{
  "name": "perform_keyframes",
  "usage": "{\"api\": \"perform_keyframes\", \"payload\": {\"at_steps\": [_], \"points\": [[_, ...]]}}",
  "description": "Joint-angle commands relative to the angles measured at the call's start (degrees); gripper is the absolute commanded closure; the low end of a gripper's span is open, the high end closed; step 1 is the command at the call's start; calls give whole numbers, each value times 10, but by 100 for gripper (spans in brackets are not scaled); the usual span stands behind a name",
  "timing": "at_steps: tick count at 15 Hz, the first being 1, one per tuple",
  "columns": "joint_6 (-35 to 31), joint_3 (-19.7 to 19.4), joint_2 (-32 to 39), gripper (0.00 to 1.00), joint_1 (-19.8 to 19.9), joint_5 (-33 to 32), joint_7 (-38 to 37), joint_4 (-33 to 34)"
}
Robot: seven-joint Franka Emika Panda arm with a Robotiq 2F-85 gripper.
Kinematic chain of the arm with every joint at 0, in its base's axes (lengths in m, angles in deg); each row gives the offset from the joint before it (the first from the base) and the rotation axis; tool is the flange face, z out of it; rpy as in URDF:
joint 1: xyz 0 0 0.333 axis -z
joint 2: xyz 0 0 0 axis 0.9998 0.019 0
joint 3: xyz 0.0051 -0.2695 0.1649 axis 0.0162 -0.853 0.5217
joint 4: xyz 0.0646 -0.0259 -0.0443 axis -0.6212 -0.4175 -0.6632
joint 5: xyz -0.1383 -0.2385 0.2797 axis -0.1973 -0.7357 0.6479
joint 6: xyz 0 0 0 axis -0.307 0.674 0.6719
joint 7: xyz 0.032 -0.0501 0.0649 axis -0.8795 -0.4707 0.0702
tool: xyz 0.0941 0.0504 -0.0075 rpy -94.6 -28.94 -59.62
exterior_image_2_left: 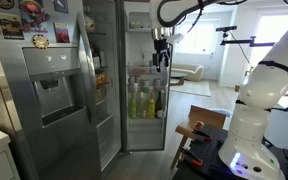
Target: Open the top compartment on the door of the fridge
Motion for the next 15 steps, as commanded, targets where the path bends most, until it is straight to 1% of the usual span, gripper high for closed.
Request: {"api": "perform_keyframes", "payload": {"at_steps": [1, 3, 5, 7, 11, 15], "points": [[2, -9, 1, 0, -11, -3, -3, 2], [2, -9, 1, 0, -11, -3, -3, 2], [-13, -6, 22, 0, -7, -10, -18, 20], [-51, -1, 41, 0, -2, -25, -39, 38], [-133, 4, 101, 0, 9, -82, -112, 92], [-208, -9, 164, 0, 17, -132, -177, 151]]}}
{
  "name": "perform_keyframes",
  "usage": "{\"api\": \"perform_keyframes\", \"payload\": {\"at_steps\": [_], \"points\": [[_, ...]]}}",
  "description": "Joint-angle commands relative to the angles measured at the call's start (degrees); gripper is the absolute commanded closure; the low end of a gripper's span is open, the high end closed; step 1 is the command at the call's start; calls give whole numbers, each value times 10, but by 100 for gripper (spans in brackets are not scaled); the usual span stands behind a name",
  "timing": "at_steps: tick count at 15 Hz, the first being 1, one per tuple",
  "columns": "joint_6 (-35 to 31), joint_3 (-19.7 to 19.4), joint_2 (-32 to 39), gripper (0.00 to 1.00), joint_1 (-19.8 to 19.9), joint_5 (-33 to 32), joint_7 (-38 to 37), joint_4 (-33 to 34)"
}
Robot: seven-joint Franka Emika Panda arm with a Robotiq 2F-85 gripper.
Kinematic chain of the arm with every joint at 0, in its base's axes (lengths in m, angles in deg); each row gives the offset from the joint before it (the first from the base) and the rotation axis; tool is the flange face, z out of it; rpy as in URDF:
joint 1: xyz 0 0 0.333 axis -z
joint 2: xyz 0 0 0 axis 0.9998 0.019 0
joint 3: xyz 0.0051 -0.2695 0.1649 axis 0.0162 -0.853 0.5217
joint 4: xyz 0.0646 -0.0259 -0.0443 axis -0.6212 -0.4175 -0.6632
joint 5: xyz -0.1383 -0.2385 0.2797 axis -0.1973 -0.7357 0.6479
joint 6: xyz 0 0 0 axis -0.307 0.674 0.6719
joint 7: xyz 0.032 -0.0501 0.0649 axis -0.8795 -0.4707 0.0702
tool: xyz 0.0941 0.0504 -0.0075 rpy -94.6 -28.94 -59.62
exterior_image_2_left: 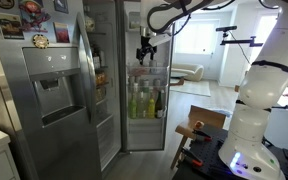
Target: Open the top compartment on the door of the fridge
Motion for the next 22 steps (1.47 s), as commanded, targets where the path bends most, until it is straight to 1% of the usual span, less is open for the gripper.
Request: {"api": "perform_keyframes", "payload": {"at_steps": [1, 3, 5, 7, 9, 11, 12, 15, 17, 20, 22], "points": [[-61, -10, 63, 0, 11, -46, -63, 66], [-111, -19, 84, 0, 16, -88, -109, 82], [-163, -31, 101, 0, 19, -156, -166, 95], [-207, -45, 116, 0, 21, -242, -233, 108], [-227, -61, 128, 0, 19, -327, -306, 124], [-229, -74, 138, 0, 17, -405, -375, 138], [-227, -71, 142, 0, 25, -445, -412, 142], [-217, -79, 151, 0, 25, -561, -518, 154], [-211, -85, 155, 0, 26, -625, -578, 159], [-209, -93, 160, 0, 29, -690, -637, 160], [-209, -103, 161, 0, 27, -716, -663, 162]]}}
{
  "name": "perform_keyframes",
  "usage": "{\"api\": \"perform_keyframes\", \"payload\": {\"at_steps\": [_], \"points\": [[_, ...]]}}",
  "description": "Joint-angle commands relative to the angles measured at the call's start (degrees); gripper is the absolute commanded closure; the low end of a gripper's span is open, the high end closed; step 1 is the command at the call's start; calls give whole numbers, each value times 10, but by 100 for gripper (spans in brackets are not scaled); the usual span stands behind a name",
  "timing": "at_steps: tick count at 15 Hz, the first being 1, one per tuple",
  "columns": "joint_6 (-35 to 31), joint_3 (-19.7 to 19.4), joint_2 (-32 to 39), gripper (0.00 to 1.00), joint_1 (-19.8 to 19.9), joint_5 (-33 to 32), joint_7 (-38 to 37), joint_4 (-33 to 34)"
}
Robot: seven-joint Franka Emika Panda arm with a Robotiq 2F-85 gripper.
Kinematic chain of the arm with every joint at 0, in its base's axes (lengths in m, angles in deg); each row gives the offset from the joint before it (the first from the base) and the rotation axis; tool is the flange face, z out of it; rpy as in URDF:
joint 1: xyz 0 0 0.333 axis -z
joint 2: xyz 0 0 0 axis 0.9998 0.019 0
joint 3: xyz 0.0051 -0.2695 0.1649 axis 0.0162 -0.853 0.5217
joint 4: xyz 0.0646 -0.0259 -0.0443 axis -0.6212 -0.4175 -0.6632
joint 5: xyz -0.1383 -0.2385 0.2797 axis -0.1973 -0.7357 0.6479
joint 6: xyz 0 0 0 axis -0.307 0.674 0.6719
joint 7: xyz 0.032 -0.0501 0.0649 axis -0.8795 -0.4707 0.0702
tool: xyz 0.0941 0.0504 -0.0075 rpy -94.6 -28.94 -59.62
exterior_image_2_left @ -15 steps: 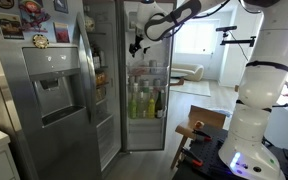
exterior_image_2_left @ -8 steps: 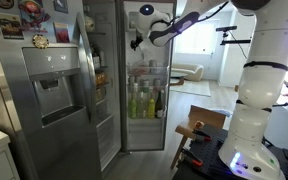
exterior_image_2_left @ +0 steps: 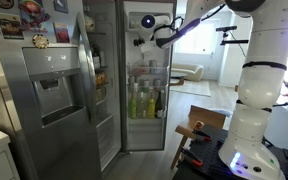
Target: Open the top compartment on the door of the fridge
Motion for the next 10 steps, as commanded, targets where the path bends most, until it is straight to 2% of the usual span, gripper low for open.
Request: {"api": "perform_keyframes", "payload": {"at_steps": [1, 5, 10], "points": [[8, -11, 9, 0, 2, -49, -49, 17], [-14, -25, 14, 0, 12, -68, -69, 36], [-78, -43, 21, 0, 31, -64, -72, 74]]}}
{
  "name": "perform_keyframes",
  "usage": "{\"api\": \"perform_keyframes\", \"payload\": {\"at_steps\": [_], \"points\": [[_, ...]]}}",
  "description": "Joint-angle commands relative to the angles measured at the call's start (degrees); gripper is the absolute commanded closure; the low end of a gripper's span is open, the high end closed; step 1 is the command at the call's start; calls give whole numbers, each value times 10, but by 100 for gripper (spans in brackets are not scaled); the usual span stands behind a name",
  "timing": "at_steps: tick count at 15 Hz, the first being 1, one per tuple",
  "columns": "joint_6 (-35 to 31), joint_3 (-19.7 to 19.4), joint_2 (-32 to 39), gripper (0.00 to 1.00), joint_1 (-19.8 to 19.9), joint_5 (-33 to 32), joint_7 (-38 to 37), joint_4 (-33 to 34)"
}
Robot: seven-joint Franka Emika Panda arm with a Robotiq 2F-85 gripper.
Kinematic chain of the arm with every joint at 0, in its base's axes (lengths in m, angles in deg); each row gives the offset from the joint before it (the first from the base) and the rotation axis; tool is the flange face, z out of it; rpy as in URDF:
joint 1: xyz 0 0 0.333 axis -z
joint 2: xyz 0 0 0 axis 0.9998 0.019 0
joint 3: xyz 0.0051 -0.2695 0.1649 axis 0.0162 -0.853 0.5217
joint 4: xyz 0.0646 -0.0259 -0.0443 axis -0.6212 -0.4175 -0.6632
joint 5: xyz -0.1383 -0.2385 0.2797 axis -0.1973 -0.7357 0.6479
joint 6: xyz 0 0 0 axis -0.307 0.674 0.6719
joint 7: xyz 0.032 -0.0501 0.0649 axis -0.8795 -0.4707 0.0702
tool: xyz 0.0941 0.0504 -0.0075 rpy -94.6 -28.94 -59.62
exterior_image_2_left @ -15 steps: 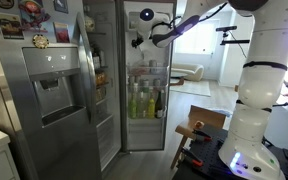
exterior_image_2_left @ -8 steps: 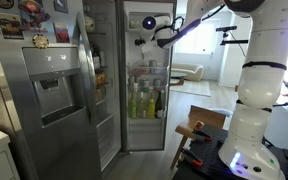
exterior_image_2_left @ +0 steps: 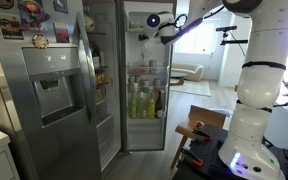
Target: Open the top compartment on the door of the fridge
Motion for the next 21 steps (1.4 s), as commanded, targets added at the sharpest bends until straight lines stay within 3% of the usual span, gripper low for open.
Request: {"api": "perform_keyframes", "payload": {"at_steps": [1, 9, 21], "points": [[-57, -14, 22, 0, 16, -13, -17, 48], [-139, -29, 90, 0, 47, -9, -15, 143], [-143, -29, 139, 0, 52, -55, -91, 236]]}}
